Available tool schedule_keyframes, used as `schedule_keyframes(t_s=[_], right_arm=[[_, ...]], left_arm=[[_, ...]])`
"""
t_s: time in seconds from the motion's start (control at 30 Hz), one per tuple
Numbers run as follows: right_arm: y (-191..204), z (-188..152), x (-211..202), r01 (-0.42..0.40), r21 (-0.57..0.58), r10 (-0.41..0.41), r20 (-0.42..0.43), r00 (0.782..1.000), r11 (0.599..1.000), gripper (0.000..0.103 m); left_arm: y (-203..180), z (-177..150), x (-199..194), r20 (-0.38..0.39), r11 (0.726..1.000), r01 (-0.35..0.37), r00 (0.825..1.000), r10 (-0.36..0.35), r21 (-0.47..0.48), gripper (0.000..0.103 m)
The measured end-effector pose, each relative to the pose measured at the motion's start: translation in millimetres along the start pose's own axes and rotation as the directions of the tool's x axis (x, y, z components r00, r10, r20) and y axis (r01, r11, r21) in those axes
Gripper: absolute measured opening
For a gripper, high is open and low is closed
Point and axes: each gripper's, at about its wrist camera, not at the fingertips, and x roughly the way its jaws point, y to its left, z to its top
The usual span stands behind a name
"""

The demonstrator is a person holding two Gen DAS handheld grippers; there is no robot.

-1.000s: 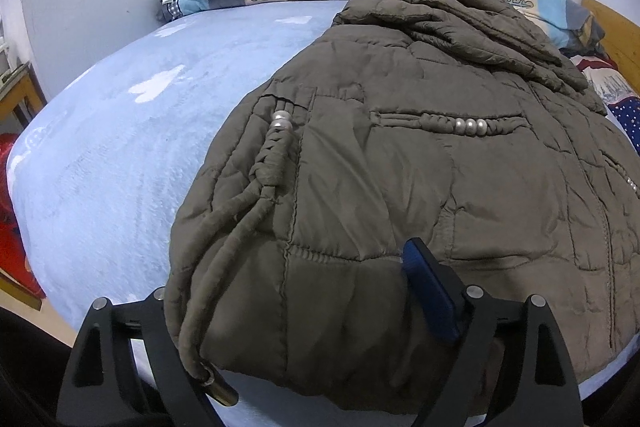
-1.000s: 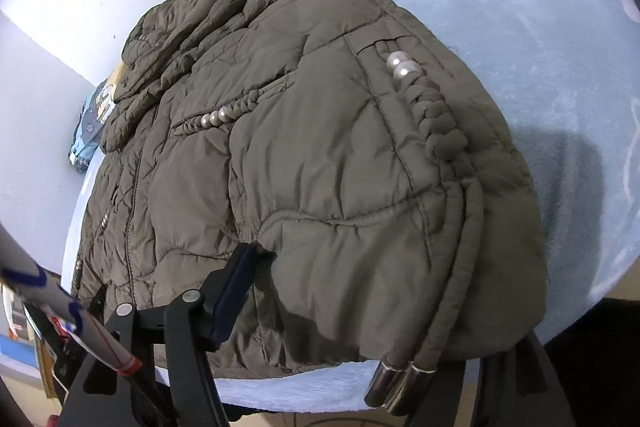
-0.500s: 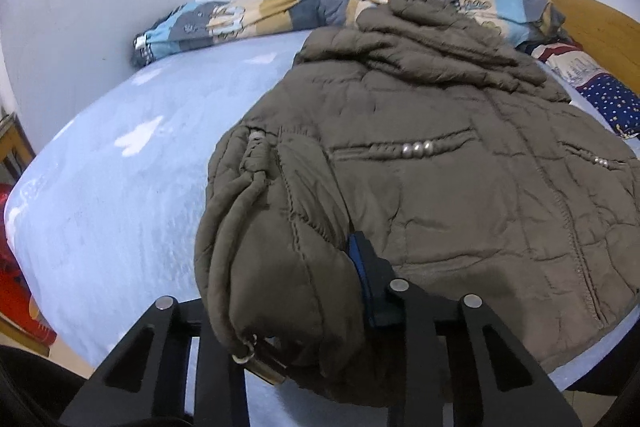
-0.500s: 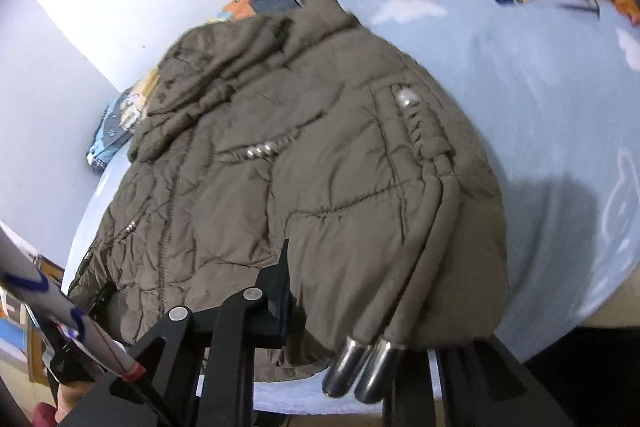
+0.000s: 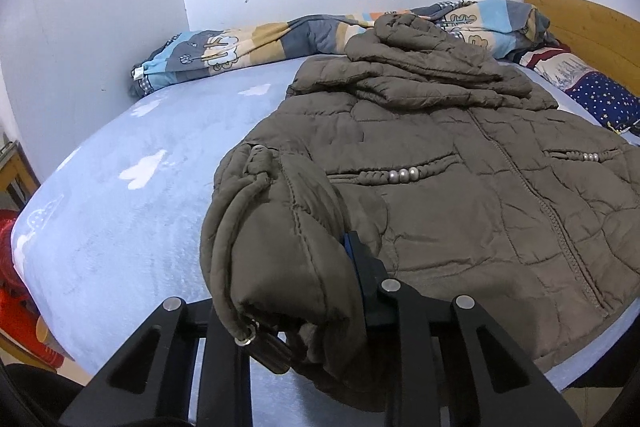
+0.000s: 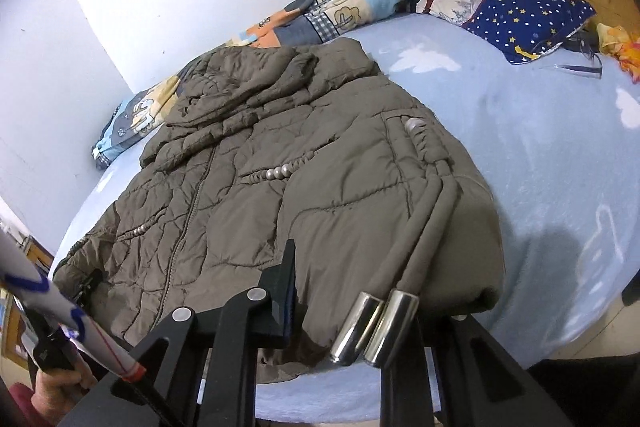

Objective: Fold large clothes

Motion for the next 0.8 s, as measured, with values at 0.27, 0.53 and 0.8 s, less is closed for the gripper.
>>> schedule_keyframes(t_s=[0.27, 0.53, 0.8], right_arm=[[1, 2, -10, -0.006, -0.002, 0.006, 0.024, 1.0, 1.0, 0.019], [6, 4, -21, -0.002, -0.027, 0.003, 0.045, 0.999, 1.0, 0.019], [6, 10, -29, -0.008, -0.031, 0.01, 0.067, 0.998, 0.999, 0.019]], left_arm=[[-1, 7, -18, 0.041, 1.0, -0.005, 0.999, 0.005, 0.009, 0.025], [5, 15, -30, 0.039, 1.0, 0.015, 0.999, -0.014, -0.023, 0.025], [10, 22, -35, 0.041, 0.999, 0.02, 0.999, -0.018, -0.035, 0.025]])
